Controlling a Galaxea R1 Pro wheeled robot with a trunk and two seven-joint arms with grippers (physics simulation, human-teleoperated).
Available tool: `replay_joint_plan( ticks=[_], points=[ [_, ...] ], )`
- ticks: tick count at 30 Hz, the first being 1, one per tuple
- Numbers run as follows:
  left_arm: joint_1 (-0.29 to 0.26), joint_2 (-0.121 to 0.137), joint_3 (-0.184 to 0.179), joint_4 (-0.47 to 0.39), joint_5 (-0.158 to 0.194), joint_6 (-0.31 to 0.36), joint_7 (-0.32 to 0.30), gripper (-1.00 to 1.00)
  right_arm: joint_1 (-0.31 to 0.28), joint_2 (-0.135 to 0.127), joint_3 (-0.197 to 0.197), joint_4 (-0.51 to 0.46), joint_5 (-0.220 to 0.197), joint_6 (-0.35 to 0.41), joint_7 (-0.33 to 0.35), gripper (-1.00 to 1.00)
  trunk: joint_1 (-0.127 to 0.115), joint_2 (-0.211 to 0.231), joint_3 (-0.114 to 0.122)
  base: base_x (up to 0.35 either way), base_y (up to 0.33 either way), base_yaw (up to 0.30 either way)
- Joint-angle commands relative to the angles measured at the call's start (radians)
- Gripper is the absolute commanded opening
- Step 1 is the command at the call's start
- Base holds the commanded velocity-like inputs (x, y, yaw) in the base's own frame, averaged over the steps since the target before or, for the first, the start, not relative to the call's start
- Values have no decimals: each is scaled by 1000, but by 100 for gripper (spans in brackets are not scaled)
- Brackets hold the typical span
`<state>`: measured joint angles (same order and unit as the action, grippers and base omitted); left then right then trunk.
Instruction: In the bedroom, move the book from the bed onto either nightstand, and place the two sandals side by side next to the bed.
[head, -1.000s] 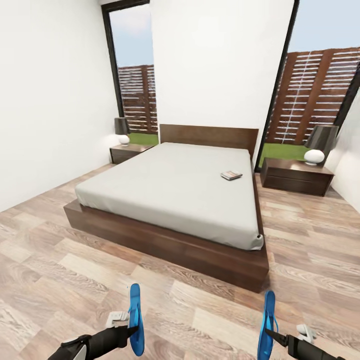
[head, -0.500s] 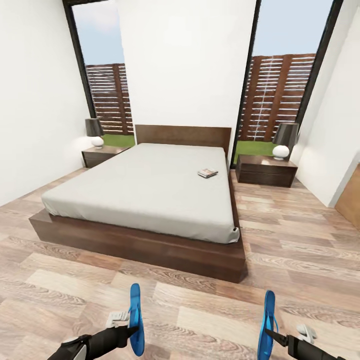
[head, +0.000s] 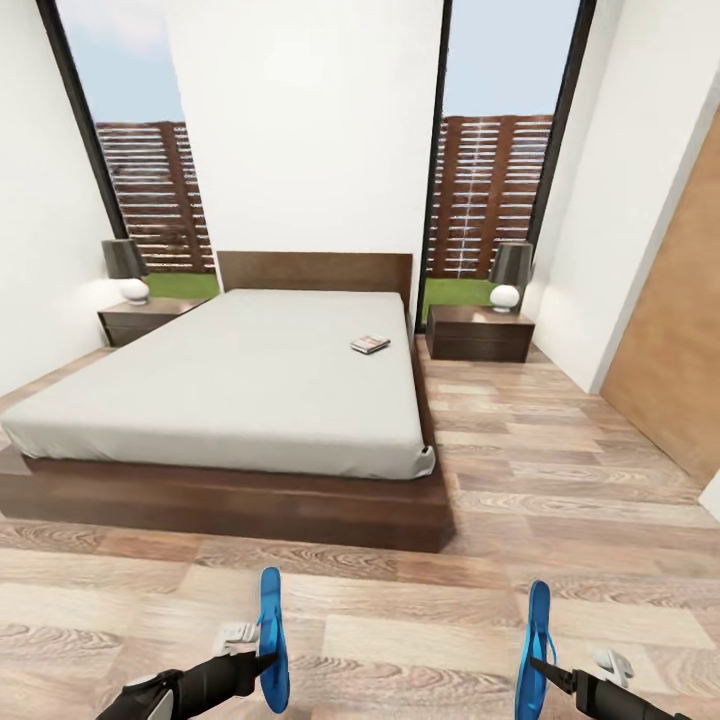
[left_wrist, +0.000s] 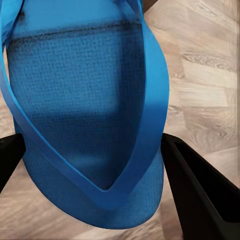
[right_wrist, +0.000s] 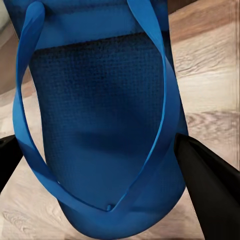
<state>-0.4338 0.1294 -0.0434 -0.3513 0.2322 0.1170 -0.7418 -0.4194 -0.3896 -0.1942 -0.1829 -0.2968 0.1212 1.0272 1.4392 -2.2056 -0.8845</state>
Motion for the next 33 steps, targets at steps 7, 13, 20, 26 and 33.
replay_joint_plan(
  ticks=[7, 13, 20, 26, 33],
  points=[
    [0, 1, -4, -2, 10, 9, -2, -100, -1, 0, -2, 0, -7, 11, 4, -100, 0, 0, -1, 0, 0, -300],
    [0, 2, -4, -2, 10, 9, -2, -100, -1, 0, -2, 0, -7, 11, 4, -100, 0, 0, -1, 0, 0, -300],
    [1, 1, -4, -2, 10, 9, -2, -100, -1, 0, -2, 0, -7, 10, 4, -100, 0, 0, -1, 0, 0, -300],
    [0, 1, -4, -2, 10, 9, -2, -100, -1, 0, -2, 0, -7, 11, 4, -100, 0, 0, -1, 0, 0, -300],
    [0, 1, -4, -2, 10, 9, -2, -100, -1, 0, -2, 0, -7, 11, 4, -100, 0, 0, -1, 0, 0, -300]
  ],
)
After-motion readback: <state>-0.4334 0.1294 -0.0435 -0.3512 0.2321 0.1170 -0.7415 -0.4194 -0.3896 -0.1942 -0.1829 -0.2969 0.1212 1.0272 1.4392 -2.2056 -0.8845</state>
